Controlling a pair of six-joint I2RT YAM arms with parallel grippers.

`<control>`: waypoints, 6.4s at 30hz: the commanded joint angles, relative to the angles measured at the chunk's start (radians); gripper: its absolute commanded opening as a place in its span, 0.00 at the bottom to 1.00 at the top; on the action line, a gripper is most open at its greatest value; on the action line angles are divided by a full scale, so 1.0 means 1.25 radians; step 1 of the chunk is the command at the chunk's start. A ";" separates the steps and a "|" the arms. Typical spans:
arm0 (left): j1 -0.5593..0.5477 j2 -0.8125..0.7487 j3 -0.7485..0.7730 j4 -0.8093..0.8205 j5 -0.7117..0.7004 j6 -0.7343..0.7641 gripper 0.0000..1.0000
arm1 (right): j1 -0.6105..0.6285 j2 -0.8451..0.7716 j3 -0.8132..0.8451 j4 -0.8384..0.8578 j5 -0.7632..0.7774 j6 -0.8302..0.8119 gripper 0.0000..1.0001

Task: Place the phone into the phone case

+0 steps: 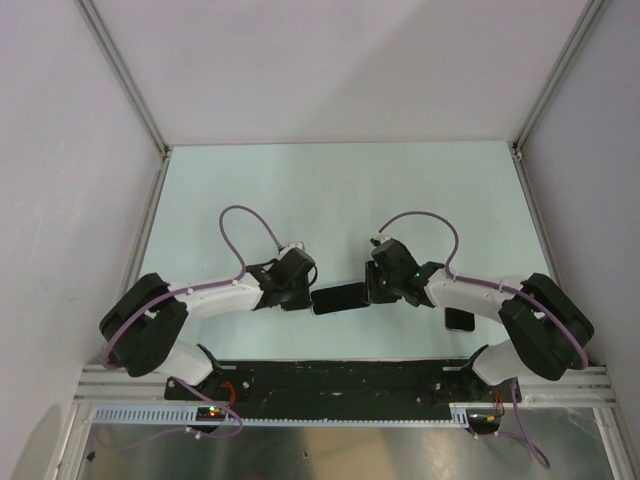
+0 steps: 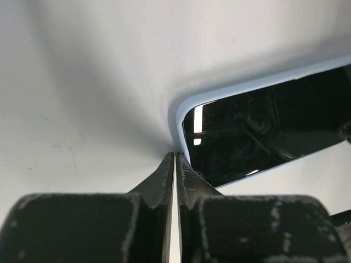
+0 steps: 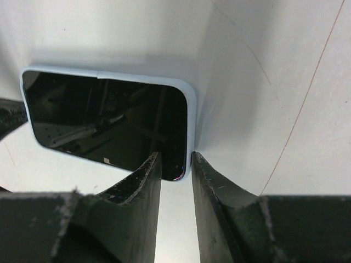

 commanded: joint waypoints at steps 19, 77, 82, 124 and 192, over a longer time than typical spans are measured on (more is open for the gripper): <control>-0.011 -0.146 -0.059 0.057 0.044 -0.013 0.27 | 0.023 -0.052 -0.044 -0.031 -0.024 0.032 0.28; -0.002 0.114 0.024 0.059 -0.028 0.079 0.28 | 0.125 0.054 0.005 -0.092 0.044 0.099 0.16; -0.002 0.142 0.041 0.055 -0.031 0.083 0.28 | 0.119 0.093 0.006 -0.054 0.008 0.100 0.21; -0.034 -0.088 0.036 0.010 0.013 0.030 0.30 | -0.067 0.012 0.085 -0.024 -0.042 -0.030 0.39; -0.154 0.343 0.438 -0.277 -0.213 -0.131 0.98 | -0.080 -0.454 -0.080 -0.159 0.063 0.064 0.15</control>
